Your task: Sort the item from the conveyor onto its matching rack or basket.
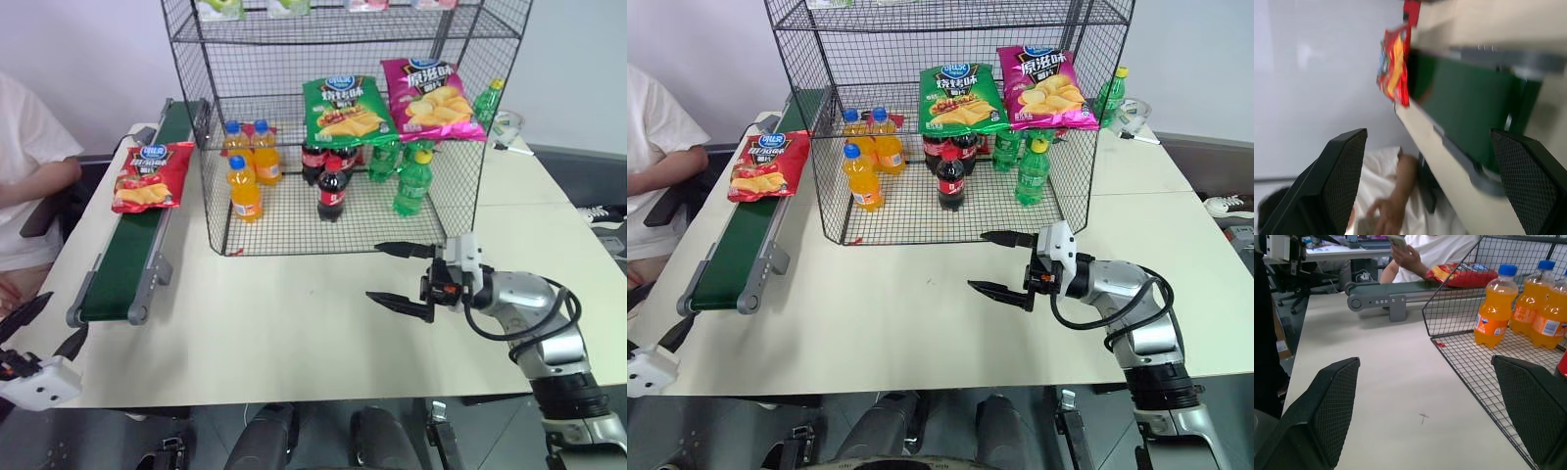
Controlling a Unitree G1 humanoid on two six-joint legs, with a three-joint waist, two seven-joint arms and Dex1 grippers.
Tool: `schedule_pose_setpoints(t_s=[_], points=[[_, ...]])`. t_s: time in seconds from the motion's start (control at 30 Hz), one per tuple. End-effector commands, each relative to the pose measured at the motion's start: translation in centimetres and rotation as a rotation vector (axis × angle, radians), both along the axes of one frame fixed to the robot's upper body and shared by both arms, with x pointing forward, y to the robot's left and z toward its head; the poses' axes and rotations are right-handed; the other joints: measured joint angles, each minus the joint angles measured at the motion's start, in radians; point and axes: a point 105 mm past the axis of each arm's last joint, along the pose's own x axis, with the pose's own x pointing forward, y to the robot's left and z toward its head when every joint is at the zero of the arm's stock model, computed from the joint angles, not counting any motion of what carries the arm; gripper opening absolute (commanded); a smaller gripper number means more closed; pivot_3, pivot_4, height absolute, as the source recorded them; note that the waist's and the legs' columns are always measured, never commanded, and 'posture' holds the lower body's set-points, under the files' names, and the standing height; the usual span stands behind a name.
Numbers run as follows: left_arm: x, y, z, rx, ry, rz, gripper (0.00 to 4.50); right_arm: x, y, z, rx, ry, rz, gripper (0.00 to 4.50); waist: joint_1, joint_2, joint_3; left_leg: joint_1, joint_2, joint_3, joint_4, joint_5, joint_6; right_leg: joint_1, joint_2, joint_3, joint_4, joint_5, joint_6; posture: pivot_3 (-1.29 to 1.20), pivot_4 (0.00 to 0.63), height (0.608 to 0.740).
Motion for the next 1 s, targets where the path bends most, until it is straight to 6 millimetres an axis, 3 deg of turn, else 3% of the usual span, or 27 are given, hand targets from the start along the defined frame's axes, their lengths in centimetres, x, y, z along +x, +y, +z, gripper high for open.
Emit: schedule_pose_setpoints(t_s=[0.03,0.6,1.0], points=[[-0.7,0.9,-0.9,0.031,0.004,0.036,4.16,-0.3,0.6,0.4,-0.008,-0.036,0.038,4.5,0.001,0.0,0.0,0.0,0.0,0.0,0.0,0.0,0.0,0.0,0.0,0.0,0.0,0.0,0.0,0.0,0.15,0.74],[1.2,-0.3,-1.6,0.052,-0.056,-0.005,4.16,-2.7,1.8,0.1,0.009,0.04,0.157,4.5,-0.001,0.0,0.0,0.0,0.0,-0.001,0.0,0.0,0.0,0.0,0.0,-0.002,0.0,0.002,0.003,0.0,0.15,0.74],[1.8,-0.8,-2.0,0.048,-0.065,-0.007,4.16,-2.1,1.8,0.1,0.001,0.023,0.127,4.5,0.001,-0.001,0.0,0.0,0.0,-0.001,0.001,0.0,0.0,0.001,0.0,-0.003,0.0,0.002,0.003,0.0,0.15,0.74]])
